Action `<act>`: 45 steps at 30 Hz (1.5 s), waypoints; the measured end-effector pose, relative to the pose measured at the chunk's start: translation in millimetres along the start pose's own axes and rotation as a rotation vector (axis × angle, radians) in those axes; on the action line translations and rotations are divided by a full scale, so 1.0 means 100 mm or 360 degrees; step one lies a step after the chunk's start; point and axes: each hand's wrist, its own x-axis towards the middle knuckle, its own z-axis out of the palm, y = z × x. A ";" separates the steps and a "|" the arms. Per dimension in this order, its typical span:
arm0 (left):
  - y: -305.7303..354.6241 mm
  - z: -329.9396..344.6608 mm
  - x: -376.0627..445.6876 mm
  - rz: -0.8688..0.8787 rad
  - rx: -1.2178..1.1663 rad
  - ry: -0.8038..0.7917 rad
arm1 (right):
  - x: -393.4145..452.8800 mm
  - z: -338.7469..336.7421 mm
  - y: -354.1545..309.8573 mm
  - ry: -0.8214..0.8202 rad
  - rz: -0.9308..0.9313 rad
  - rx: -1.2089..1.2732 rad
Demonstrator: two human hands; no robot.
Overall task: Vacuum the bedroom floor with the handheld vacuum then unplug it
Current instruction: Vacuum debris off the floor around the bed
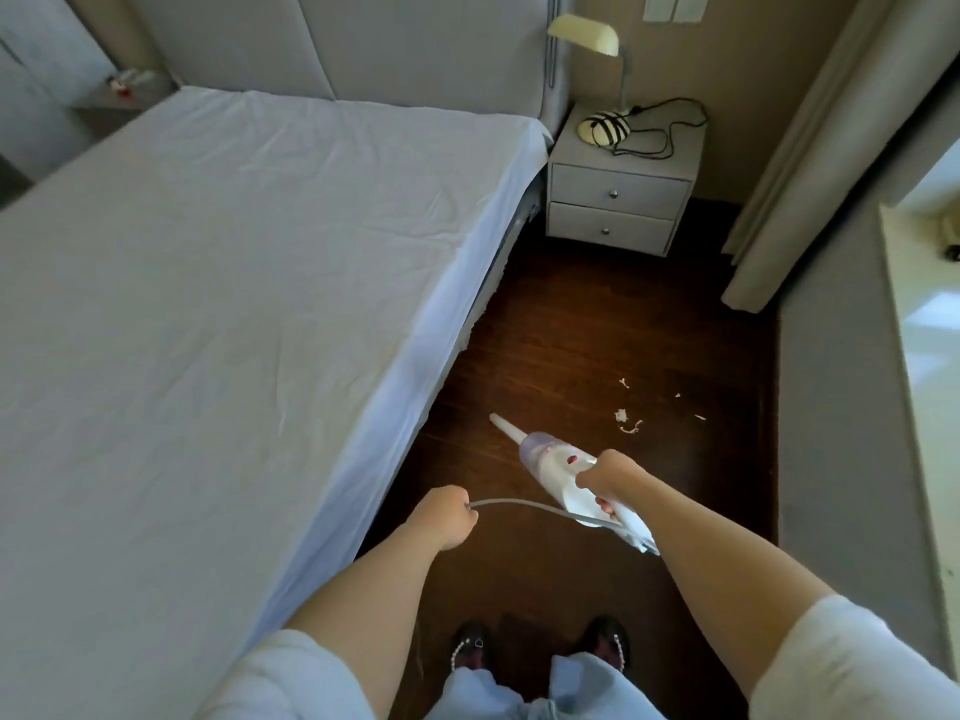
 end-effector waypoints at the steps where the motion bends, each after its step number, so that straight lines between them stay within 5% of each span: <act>1: 0.03 -0.01 0.01 0.0025 0.0016 -0.0008 | 0.01 -0.02 0.05 -0.0024 -0.0027 0.0055; 15: 1.11 0.39 0.13 0.0602 0.0335 -0.0195 | -0.44 -0.45 1.25 0.0178 0.0444 0.0445; 35: 0.87 0.15 0.15 0.0236 0.0256 -0.0022 | 0.10 -0.58 0.85 0.0083 0.0209 0.0244; 45: 1.77 0.41 0.18 0.0517 0.0338 -0.0112 | -0.12 -0.94 1.58 0.0150 0.0276 0.0325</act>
